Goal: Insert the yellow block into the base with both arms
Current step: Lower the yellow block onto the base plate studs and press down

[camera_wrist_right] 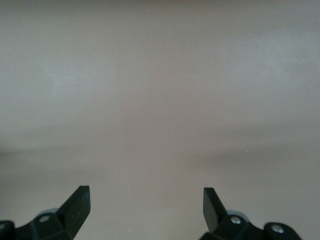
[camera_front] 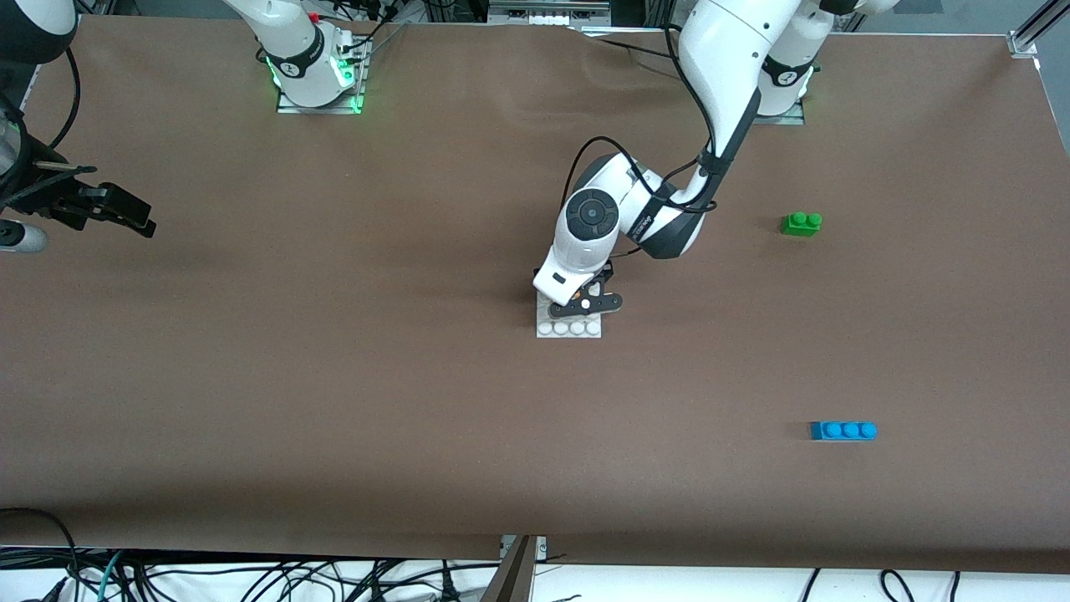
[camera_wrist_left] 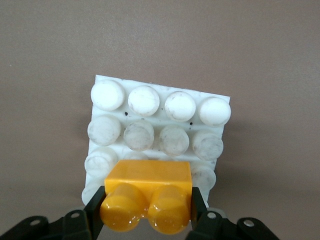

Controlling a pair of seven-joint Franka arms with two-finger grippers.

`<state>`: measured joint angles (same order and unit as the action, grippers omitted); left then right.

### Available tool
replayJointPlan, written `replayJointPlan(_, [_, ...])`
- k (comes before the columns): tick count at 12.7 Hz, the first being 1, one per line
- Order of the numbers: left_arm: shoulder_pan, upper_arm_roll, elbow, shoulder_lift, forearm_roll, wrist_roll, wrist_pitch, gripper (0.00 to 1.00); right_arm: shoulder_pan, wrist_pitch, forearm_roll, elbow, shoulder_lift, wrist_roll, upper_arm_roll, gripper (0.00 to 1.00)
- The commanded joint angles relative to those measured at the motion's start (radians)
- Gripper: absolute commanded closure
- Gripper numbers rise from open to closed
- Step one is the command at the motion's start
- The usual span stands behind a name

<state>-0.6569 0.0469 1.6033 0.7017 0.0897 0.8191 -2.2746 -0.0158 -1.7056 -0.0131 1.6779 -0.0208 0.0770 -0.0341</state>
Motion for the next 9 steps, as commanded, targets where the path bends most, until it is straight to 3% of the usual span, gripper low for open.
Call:
replayJointPlan(1, [-0.013, -0.007, -0.032, 0.036, -0.016, -0.003, 0.003, 1.0, 0.007, 0.006, -0.004, 0.009, 0.012, -0.009, 0.008, 0.0])
replayJointPlan(3, [-0.012, -0.009, -0.032, 0.038, -0.016, -0.005, 0.003, 1.0, 0.007, 0.006, -0.004, 0.009, 0.012, -0.009, 0.008, 0.0])
replayJointPlan(4, [-0.013, -0.009, -0.032, 0.041, -0.016, -0.002, 0.001, 0.95, 0.007, 0.006, -0.004, 0.009, 0.012, -0.009, 0.008, 0.0])
replayJointPlan(5, [-0.013, -0.009, -0.032, 0.042, -0.016, 0.002, 0.003, 0.48, 0.007, 0.006, -0.004, 0.009, 0.012, -0.009, 0.008, 0.0])
replayJointPlan(6, [-0.013, -0.009, -0.032, 0.044, -0.015, 0.006, 0.001, 0.1, 0.007, 0.006, -0.004, 0.009, 0.012, -0.008, 0.008, 0.0])
replayJointPlan(7, [-0.013, -0.007, -0.032, 0.044, -0.016, 0.002, 0.001, 0.0, 0.007, 0.007, -0.004, 0.009, 0.012, -0.008, 0.008, 0.0])
replayJointPlan(9, [-0.013, -0.007, -0.032, 0.044, -0.015, -0.005, 0.003, 0.0, 0.007, 0.009, -0.004, 0.009, 0.012, -0.008, 0.008, 0.0])
